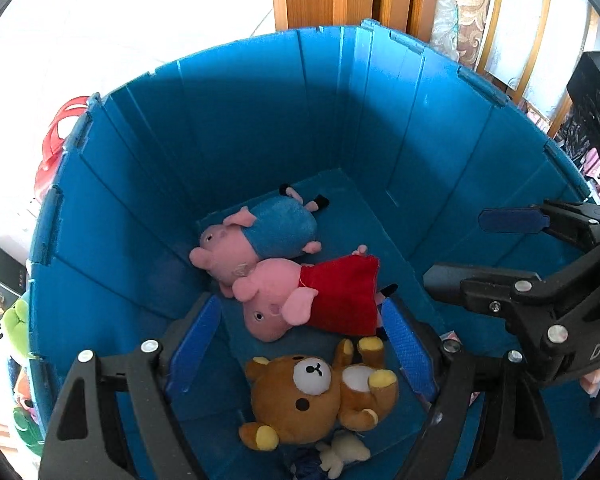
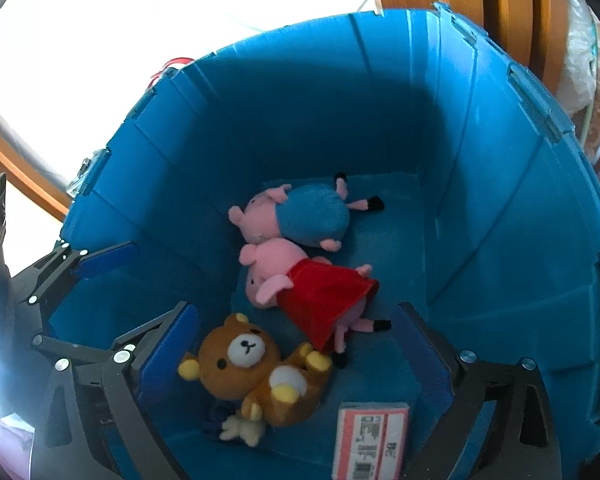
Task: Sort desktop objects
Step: 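Withdraw both tools from the crate back toward the table pile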
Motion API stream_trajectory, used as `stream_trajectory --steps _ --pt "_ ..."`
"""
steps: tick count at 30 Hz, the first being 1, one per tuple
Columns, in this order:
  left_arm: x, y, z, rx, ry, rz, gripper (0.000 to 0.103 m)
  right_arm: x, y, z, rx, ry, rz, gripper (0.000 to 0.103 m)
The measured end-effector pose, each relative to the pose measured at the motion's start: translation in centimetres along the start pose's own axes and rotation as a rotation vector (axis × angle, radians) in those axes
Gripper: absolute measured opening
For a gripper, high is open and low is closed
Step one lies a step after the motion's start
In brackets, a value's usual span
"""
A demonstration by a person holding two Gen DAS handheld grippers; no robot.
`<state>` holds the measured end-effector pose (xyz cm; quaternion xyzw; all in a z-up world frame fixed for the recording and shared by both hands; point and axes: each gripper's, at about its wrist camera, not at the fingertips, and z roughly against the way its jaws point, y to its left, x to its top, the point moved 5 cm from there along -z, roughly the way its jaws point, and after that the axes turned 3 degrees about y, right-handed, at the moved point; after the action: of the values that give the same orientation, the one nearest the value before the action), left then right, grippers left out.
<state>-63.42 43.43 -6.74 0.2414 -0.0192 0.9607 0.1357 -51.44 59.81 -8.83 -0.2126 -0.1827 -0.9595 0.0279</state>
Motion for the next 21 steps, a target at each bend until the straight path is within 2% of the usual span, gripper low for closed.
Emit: stream_trajectory --steps 7,12,16,21 --pt "0.0 1.8 5.2 0.012 -0.125 0.068 0.083 0.0 1.9 4.5 -0.009 -0.125 0.041 0.102" --pt "-1.5 3.4 10.2 0.011 -0.228 0.101 0.083 -1.5 5.2 7.8 -0.020 -0.209 0.097 0.102" --pt "-4.3 5.4 14.6 0.037 -0.333 0.134 0.083 -3.0 8.5 10.4 -0.026 -0.278 0.147 0.103" --pt "-9.6 8.8 20.2 0.086 -0.458 0.200 0.084 -5.5 13.9 12.7 0.006 -0.359 0.220 0.103"
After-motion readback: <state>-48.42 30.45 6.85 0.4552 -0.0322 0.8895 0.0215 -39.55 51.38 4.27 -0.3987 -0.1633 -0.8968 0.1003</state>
